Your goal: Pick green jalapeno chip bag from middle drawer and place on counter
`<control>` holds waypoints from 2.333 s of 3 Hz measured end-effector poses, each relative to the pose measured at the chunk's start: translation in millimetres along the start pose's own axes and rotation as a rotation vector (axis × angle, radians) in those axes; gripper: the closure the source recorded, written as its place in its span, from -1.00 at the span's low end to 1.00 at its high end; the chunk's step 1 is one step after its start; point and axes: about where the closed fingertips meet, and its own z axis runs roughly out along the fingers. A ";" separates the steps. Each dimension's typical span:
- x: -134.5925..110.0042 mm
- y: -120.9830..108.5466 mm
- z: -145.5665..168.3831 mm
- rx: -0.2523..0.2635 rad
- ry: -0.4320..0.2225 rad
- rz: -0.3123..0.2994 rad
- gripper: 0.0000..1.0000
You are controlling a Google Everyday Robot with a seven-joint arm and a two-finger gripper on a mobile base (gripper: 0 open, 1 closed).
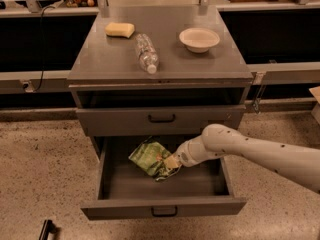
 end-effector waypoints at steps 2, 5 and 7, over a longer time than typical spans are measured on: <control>-45.2 32.0 -89.1 0.022 -0.089 -0.097 1.00; -79.0 38.2 -157.4 -0.042 -0.232 -0.209 1.00; -124.3 31.7 -320.7 0.043 -0.382 -0.361 1.00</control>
Offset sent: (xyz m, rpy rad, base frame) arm -0.0001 -0.0261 0.1706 -0.0294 -0.2445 -0.0111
